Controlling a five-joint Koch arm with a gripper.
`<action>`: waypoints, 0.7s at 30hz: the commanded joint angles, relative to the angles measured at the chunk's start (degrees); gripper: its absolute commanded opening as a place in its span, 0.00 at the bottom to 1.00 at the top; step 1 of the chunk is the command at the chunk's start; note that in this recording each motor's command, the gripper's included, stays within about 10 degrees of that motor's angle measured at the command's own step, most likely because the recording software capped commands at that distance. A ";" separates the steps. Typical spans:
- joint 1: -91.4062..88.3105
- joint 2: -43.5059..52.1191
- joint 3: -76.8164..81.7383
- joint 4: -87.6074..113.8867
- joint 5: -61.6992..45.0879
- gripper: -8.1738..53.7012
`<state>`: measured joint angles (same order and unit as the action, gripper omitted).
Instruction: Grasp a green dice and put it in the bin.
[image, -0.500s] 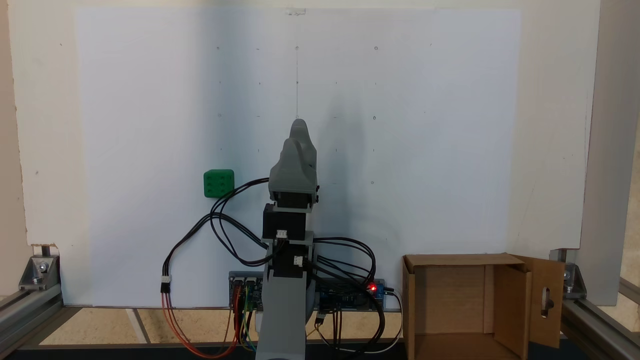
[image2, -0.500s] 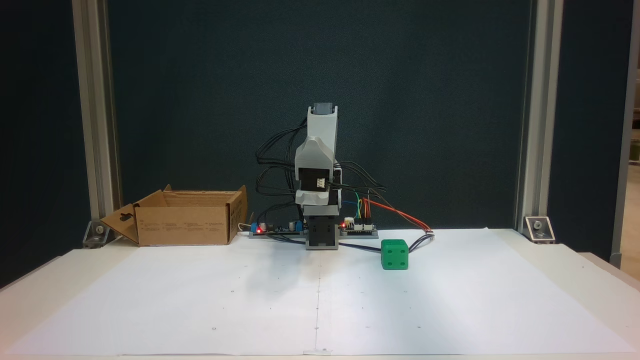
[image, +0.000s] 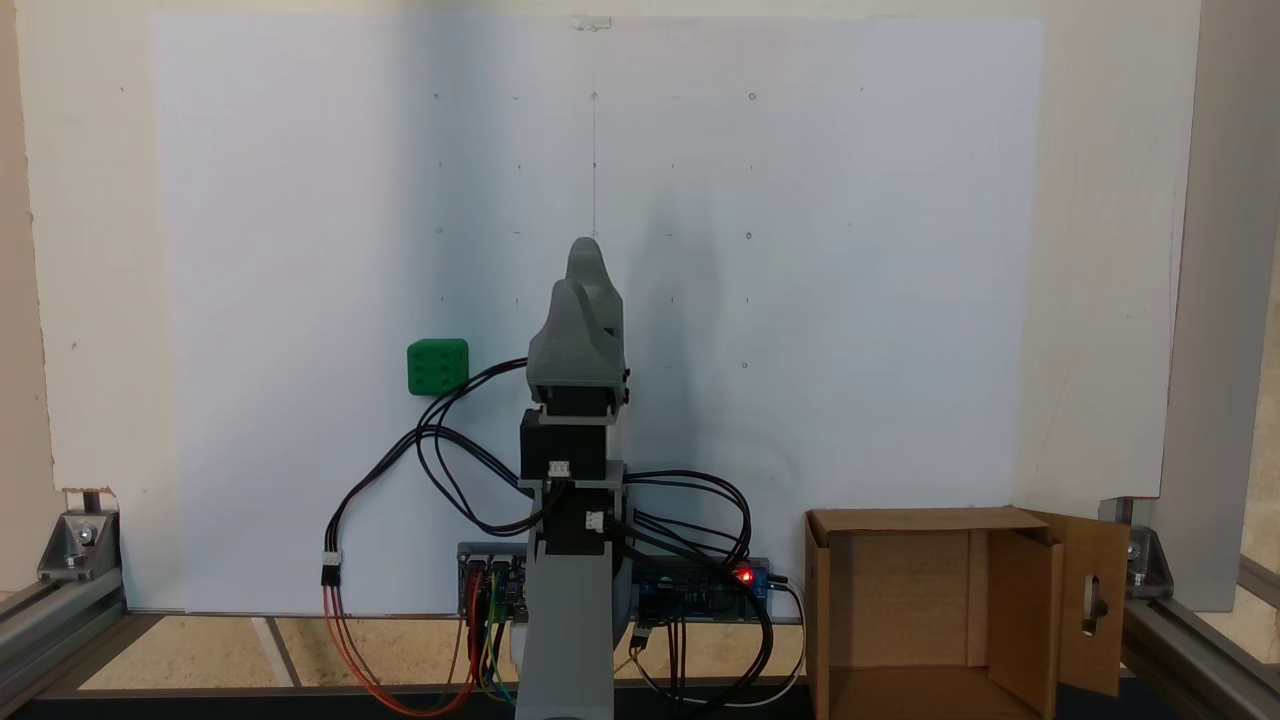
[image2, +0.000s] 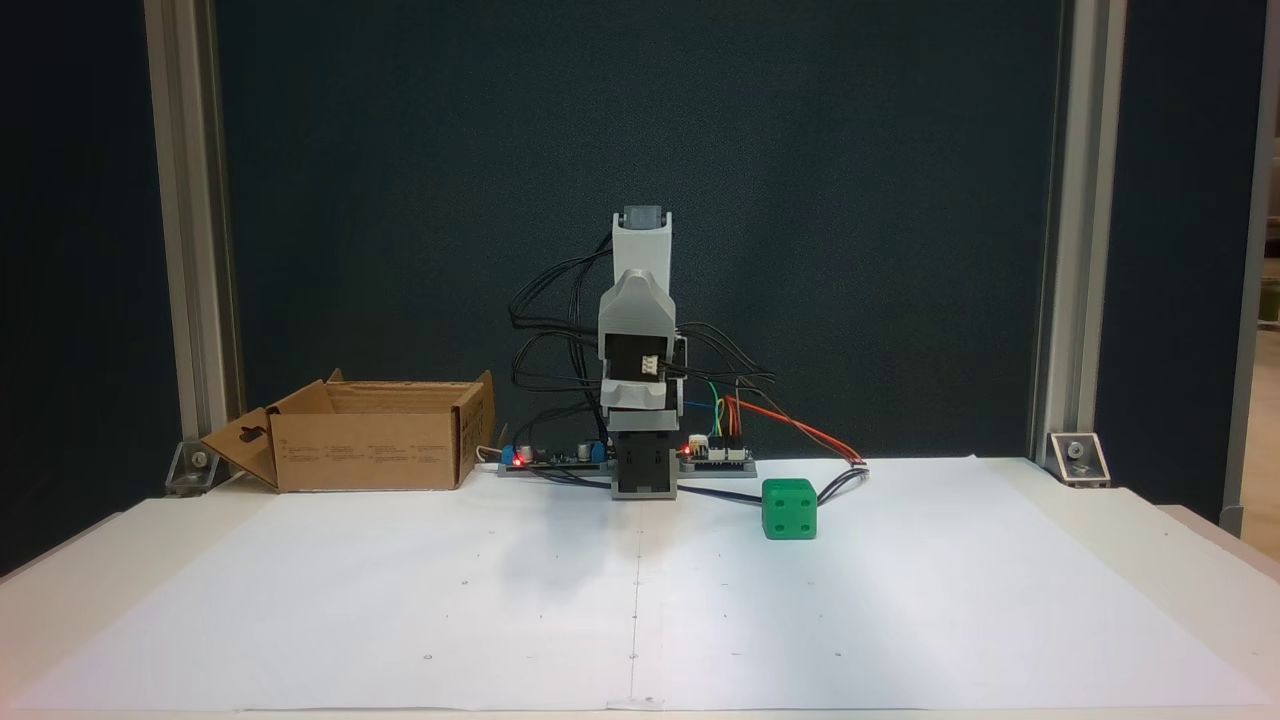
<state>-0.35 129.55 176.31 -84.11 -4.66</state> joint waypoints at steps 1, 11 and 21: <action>-0.18 5.89 2.81 -3.78 -2.99 0.88; 0.00 5.89 2.81 -0.09 -3.16 0.87; -3.25 5.80 2.81 3.87 -3.43 0.87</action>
<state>-2.90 129.55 176.31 -79.80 -5.01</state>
